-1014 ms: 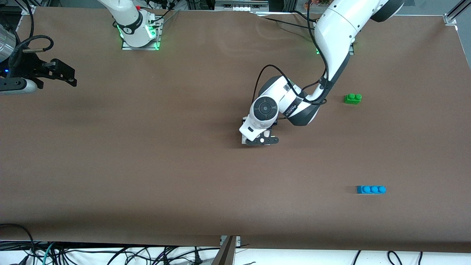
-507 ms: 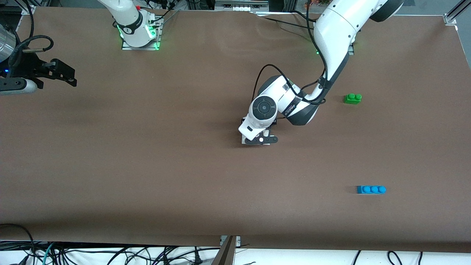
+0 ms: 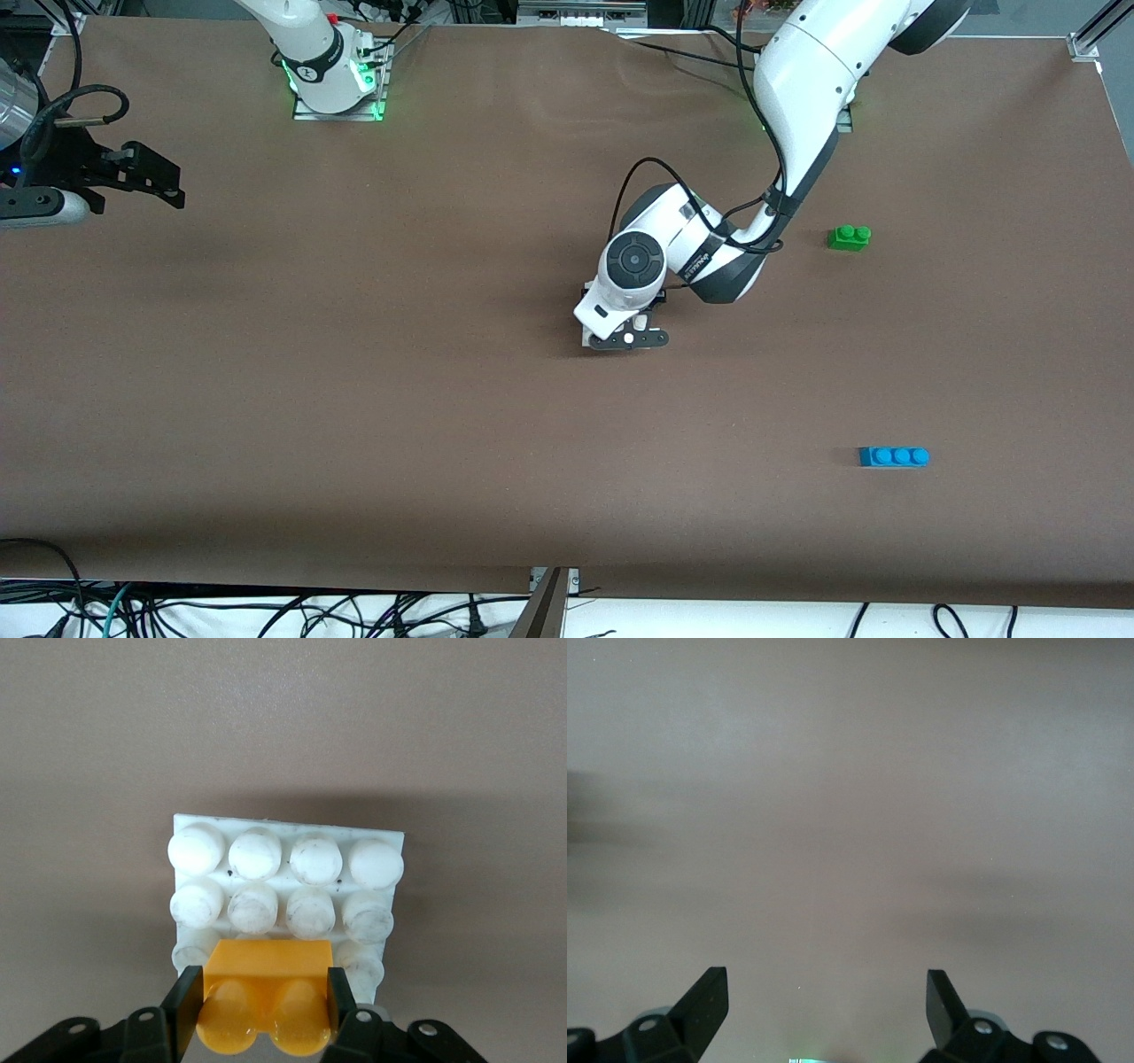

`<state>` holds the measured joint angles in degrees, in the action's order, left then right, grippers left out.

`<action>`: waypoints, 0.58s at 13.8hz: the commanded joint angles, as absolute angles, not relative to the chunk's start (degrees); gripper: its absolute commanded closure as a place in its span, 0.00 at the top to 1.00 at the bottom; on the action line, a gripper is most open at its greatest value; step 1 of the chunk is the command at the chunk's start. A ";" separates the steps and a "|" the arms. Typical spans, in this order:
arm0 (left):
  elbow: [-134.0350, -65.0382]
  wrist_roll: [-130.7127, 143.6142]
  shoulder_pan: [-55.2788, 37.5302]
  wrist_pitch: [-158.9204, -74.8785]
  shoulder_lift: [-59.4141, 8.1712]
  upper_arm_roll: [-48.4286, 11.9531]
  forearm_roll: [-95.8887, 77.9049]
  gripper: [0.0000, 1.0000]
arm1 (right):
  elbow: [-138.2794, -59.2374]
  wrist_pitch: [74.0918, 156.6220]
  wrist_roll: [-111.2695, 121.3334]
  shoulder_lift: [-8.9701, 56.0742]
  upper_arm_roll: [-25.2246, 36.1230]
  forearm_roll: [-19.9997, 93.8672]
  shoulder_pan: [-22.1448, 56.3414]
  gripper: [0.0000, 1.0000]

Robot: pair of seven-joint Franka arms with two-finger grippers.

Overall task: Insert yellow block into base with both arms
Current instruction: 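Lower the yellow block and press it onto the base plate studs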

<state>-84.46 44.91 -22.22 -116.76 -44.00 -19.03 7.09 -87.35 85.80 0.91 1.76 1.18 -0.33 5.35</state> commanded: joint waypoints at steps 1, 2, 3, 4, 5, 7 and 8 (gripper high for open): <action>-84.64 45.09 -23.03 -118.03 -44.56 -18.19 8.44 0.34 | -87.19 85.61 1.23 1.41 1.05 -0.79 5.18 0.99; -84.90 45.44 -23.29 -118.12 -44.91 -18.19 8.96 0.34 | -87.19 85.61 1.23 1.41 1.05 -0.79 5.19 0.99; -84.90 45.61 -23.55 -118.21 -45.09 -18.19 9.14 0.34 | -87.19 85.61 1.23 1.41 1.05 -0.79 5.10 0.99; -84.90 45.62 -23.55 -118.21 -45.09 -18.19 9.14 0.35 | -87.10 85.61 1.23 1.41 1.05 -0.79 5.10 0.99; -84.90 45.62 -23.47 -118.21 -45.09 -18.19 9.14 0.37 | -87.19 85.61 1.23 1.41 1.05 -0.79 5.10 0.99; -84.90 46.66 -23.55 -118.13 -45.09 -18.19 9.05 0.99 | -87.19 85.61 1.14 1.41 1.05 -0.62 5.10 0.99; -84.90 48.50 -23.38 -117.86 -44.83 -18.19 9.14 1.00 | -87.19 85.52 1.14 1.41 1.05 -0.62 5.18 0.99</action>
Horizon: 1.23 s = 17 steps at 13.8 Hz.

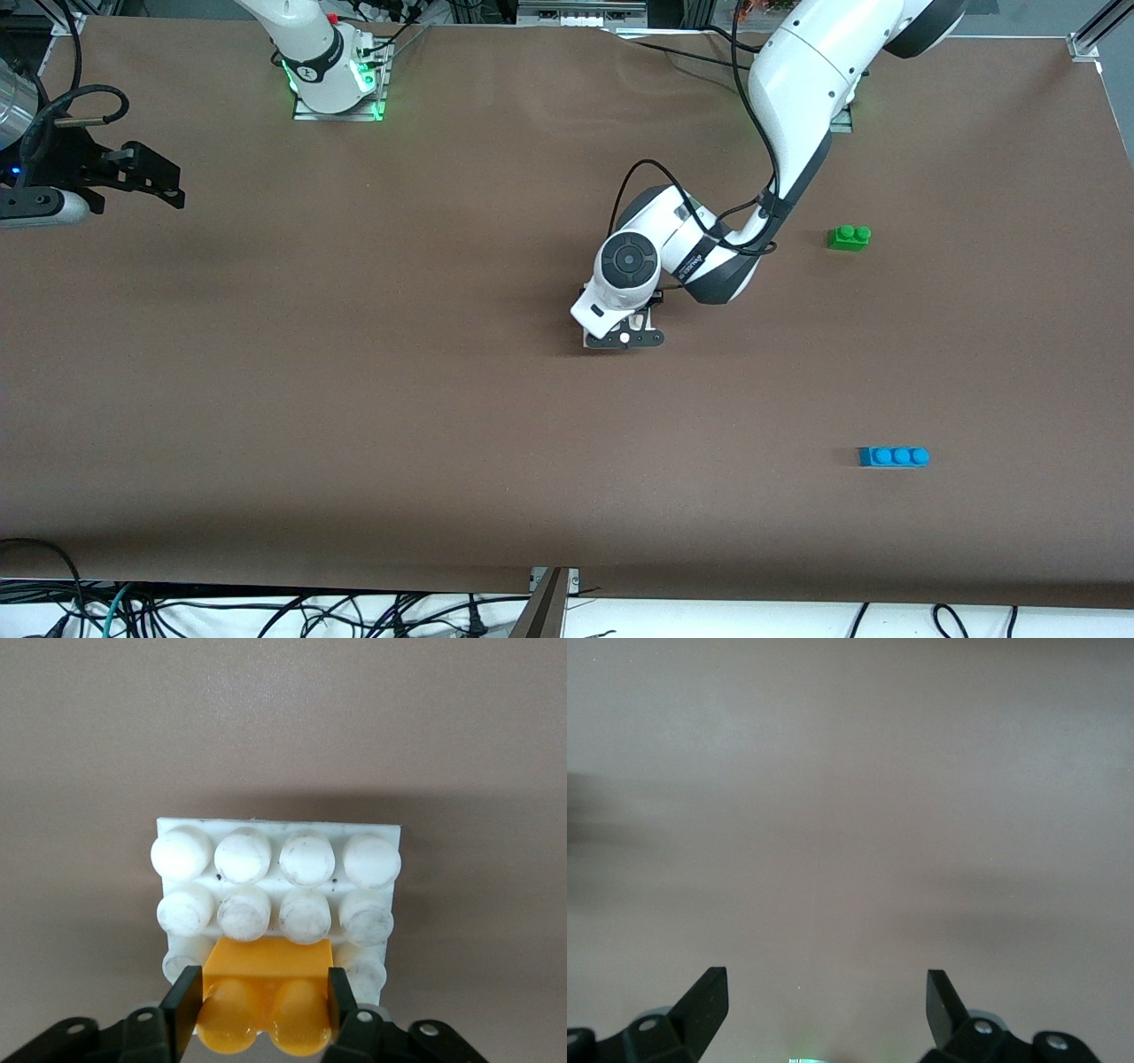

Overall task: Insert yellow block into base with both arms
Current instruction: 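Open the left gripper and lift it away from the block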

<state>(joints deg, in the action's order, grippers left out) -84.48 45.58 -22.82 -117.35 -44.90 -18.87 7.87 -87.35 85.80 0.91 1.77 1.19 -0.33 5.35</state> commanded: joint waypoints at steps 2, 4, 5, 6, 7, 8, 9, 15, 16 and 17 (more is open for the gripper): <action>-84.73 49.31 -23.20 -117.07 -43.43 -18.19 9.05 1.00 | -87.19 85.52 1.14 1.41 1.05 -0.70 5.19 0.99; -84.03 49.13 -22.68 -112.44 -41.15 -18.19 9.05 1.00 | -87.19 85.52 1.14 1.41 1.05 -0.70 5.19 0.99; -83.94 49.13 -21.98 -110.06 -38.78 -18.19 8.97 1.00 | -87.19 85.52 1.14 1.41 1.05 -0.62 5.10 0.99; -83.94 48.96 -20.84 -107.86 -36.32 -18.19 8.70 1.00 | -87.19 85.52 1.14 1.41 1.05 -0.62 5.18 0.99; -83.85 48.87 -19.70 -105.23 -33.95 -18.19 8.44 1.00 | -87.19 85.52 1.14 1.41 1.05 -0.62 5.19 0.99; -83.85 48.78 -18.38 -103.38 -31.75 -18.19 8.35 1.00 | -87.19 85.60 1.14 1.41 1.05 -0.70 5.19 0.99; -83.85 48.61 -16.72 -101.62 -29.38 -18.19 8.35 1.00 | -87.19 85.61 1.14 1.41 1.05 -0.62 5.19 0.99; -81.30 37.29 -5.39 -87.57 -17.42 -18.28 4.84 1.00 | -87.19 85.61 1.14 1.41 1.05 -0.70 5.19 0.99; -81.73 33.87 -2.93 -86.32 -15.14 -18.11 3.27 1.00 | -87.19 85.61 1.14 1.41 0.97 -0.70 5.19 0.99; -82.35 30.01 -1.42 -86.05 -12.59 -17.15 2.21 1.00 | -87.19 85.61 1.14 1.41 0.97 -0.62 5.19 0.99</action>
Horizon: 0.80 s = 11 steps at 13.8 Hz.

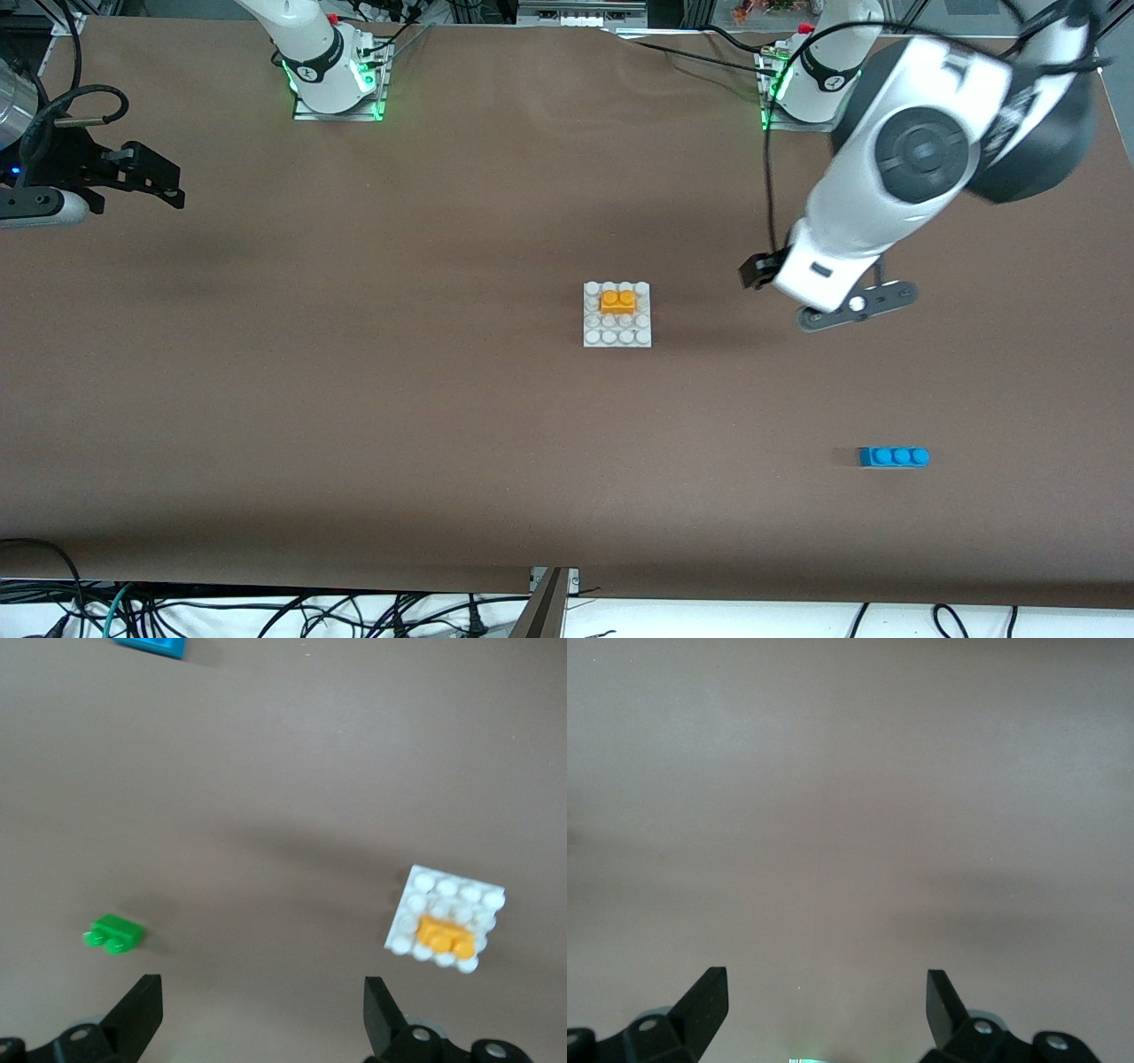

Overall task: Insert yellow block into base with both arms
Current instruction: 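Open the left gripper and lift it away from the block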

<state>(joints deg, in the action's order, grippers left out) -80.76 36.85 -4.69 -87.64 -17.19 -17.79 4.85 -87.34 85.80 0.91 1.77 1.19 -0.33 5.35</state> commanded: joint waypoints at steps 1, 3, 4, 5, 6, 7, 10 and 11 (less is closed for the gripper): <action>-82.70 24.92 1.03 -86.04 -11.26 -16.09 1.94 1.00 | -87.19 85.52 1.14 1.41 0.97 -0.62 5.19 0.99; -88.29 16.73 5.87 -88.92 -5.74 -15.12 -0.86 1.00 | -87.19 85.61 1.14 1.41 0.88 -0.53 5.19 0.99; -93.64 14.00 5.71 -91.99 -1.71 -10.51 -2.71 1.00 | -87.10 85.69 1.14 1.41 0.88 -0.44 5.19 0.99; -99.35 8.93 4.41 -95.15 1.72 -7.68 -2.99 1.00 | -87.10 85.69 1.14 1.41 0.88 -0.44 5.27 0.99; -102.97 3.74 4.22 -96.66 4.11 -7.04 -3.08 1.00 | -87.10 85.61 1.14 1.32 0.88 -0.35 5.27 0.99; -103.36 1.95 3.44 -96.68 4.65 -6.86 -2.47 1.00 | -87.10 85.61 1.14 1.32 0.79 -0.35 5.27 0.99; -102.48 2.20 1.32 -96.42 4.57 -6.33 0.79 1.00 | -87.10 85.61 1.14 1.23 0.62 -0.35 5.27 0.99; -102.39 2.20 1.23 -96.33 4.57 -5.11 0.70 1.00 | -87.10 85.61 1.14 1.23 0.62 -0.35 5.27 0.99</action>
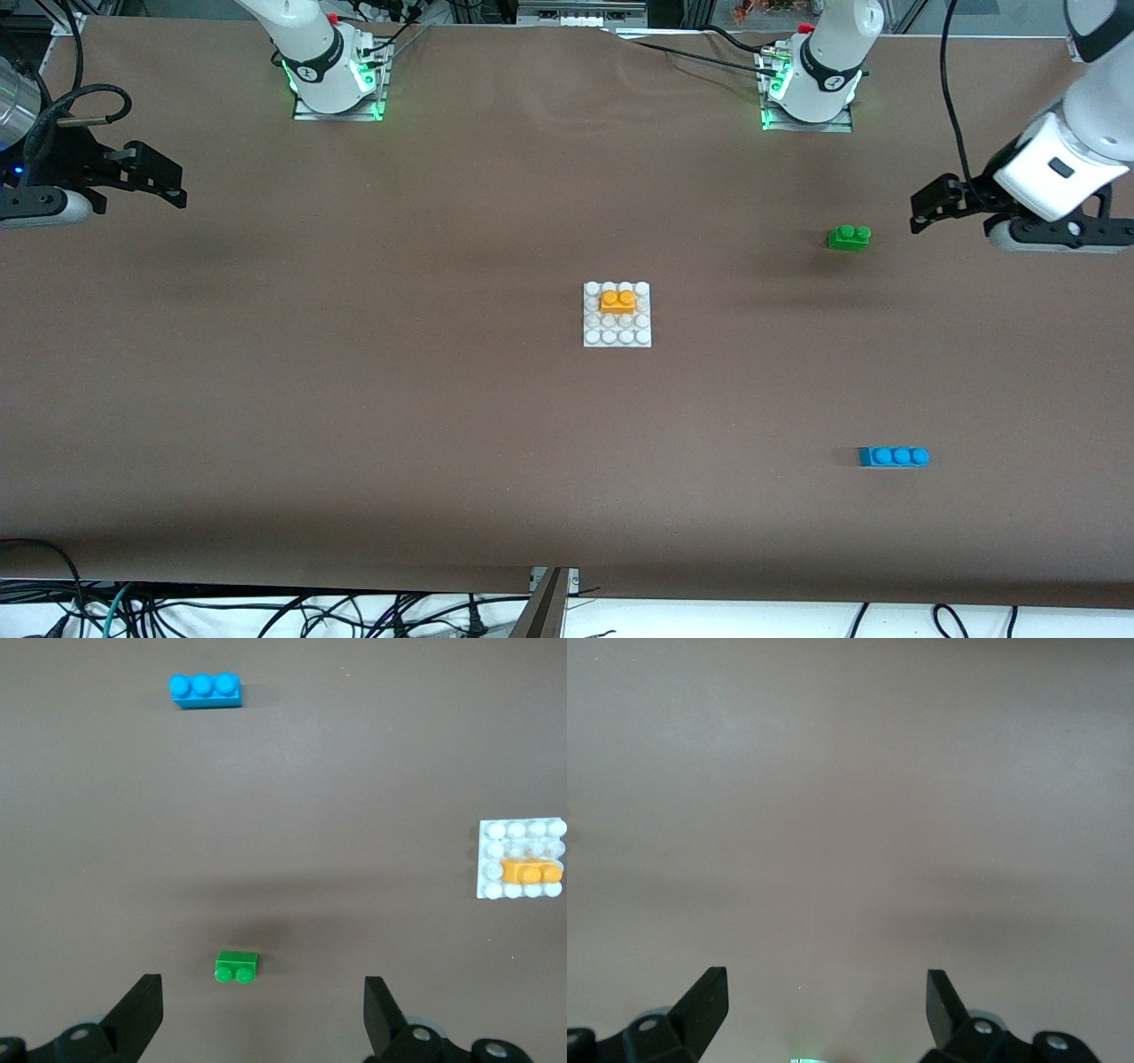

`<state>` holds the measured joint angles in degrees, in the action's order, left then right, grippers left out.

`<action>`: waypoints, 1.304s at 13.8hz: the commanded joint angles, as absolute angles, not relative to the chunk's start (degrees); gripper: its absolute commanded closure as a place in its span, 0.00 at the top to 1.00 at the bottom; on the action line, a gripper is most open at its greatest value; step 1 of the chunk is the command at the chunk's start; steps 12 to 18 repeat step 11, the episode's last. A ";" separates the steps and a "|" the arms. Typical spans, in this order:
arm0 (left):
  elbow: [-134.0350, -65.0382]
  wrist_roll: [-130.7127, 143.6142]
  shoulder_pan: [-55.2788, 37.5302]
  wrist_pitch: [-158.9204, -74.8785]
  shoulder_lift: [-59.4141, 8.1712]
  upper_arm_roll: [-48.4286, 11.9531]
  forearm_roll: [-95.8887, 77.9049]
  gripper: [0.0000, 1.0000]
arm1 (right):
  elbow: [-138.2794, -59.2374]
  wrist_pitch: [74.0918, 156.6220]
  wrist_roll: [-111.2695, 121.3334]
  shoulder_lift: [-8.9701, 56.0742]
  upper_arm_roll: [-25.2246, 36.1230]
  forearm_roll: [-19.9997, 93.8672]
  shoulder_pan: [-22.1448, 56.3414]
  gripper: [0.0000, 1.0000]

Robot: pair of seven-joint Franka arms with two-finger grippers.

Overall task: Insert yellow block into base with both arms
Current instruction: 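Open the left gripper and lift it away from the block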

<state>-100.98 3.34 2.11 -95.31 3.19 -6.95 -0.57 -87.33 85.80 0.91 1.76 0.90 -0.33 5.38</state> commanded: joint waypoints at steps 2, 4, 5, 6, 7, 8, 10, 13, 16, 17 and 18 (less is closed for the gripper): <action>-102.13 2.20 0.62 -95.54 4.57 -4.83 1.14 1.00 | -87.10 85.69 1.14 1.23 0.62 -0.26 5.36 0.99; -100.90 2.28 -0.09 -94.14 4.22 -4.83 1.23 1.00 | -87.10 85.69 1.14 1.23 0.62 -0.26 5.27 0.99; -100.81 2.29 -0.09 -94.13 4.22 -4.83 1.23 1.00 | -87.10 85.69 1.14 1.23 0.62 -0.26 5.36 0.99; -100.81 2.20 -0.09 -94.13 4.22 -4.83 1.32 1.00 | -87.10 85.61 1.14 1.23 0.53 -0.26 5.27 0.99; -100.81 2.20 -0.09 -94.04 4.22 -4.83 1.32 1.00 | -87.10 85.61 1.14 1.23 0.53 -0.26 5.27 0.99; -100.81 2.20 -0.09 -94.04 4.22 -4.83 1.32 1.00 | -87.10 85.61 1.14 1.23 0.61 -0.26 5.36 0.99; -100.72 2.20 -0.09 -94.04 4.22 -4.83 1.32 1.00 | -87.10 85.61 1.14 1.23 0.53 -0.26 5.36 0.99; -100.72 2.20 -0.09 -94.04 4.22 -4.83 1.32 1.00 | -87.19 85.52 1.14 1.23 0.61 -0.18 5.36 0.99; -100.72 2.20 -0.09 -94.04 4.22 -4.83 1.32 1.00 | -87.19 85.52 1.14 1.23 0.61 -0.18 5.36 0.99; -100.72 2.20 -0.09 -94.04 4.22 -4.83 1.32 1.00 | -87.19 85.52 1.14 1.23 0.61 -0.18 5.36 0.99; -100.72 2.20 -0.09 -94.04 4.22 -4.83 1.32 1.00 | -87.19 85.52 1.14 1.23 0.61 -0.18 5.36 0.99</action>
